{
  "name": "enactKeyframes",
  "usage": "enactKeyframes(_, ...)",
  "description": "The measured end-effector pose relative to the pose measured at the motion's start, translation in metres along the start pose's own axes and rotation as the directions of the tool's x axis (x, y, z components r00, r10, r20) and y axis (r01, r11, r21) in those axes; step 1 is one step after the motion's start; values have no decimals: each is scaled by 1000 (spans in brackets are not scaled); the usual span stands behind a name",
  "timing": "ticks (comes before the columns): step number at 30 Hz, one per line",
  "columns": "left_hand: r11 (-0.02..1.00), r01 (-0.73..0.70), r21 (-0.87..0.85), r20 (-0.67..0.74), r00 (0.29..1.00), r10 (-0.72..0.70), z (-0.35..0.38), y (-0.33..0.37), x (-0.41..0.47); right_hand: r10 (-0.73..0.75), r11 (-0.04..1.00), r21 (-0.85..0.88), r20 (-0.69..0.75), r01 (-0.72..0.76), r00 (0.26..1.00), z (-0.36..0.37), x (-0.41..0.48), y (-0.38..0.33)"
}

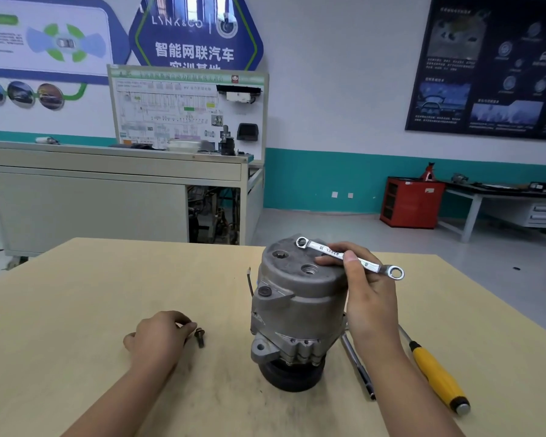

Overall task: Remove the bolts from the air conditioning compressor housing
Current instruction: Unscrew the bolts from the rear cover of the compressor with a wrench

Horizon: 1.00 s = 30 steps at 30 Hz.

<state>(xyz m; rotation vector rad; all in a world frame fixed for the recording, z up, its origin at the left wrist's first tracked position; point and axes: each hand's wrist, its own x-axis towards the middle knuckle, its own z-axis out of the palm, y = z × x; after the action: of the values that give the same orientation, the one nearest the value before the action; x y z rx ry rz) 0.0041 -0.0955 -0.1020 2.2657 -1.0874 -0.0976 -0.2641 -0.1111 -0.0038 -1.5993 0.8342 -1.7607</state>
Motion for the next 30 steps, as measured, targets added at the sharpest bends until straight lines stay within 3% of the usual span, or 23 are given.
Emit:
enactKeyframes(11, 975, -79, 206, 36, 997, 73, 8, 11, -7, -13, 1000, 14, -27, 13, 1000, 1, -3, 0)
enactKeyframes(23, 965, -5, 262, 17, 1000, 0, 5, 4, -2, -12, 999, 46, -24, 13, 1000, 1, -4, 1)
enactKeyframes(27, 923, -22, 384, -31, 999, 37, 3, 6, -7, 1, 999, 51, -21, 0, 1000, 0, -3, 2)
enactKeyframes(29, 937, -64, 342, -77, 992, 96, -2, 18, -14, -2, 999, 51, -17, 3, 1000, 0, -2, 2)
enactKeyframes(30, 964, -108, 242, -112, 984, 138, -4, 26, -18, -3, 998, 55, -16, 4, 1000, 0, -2, 1)
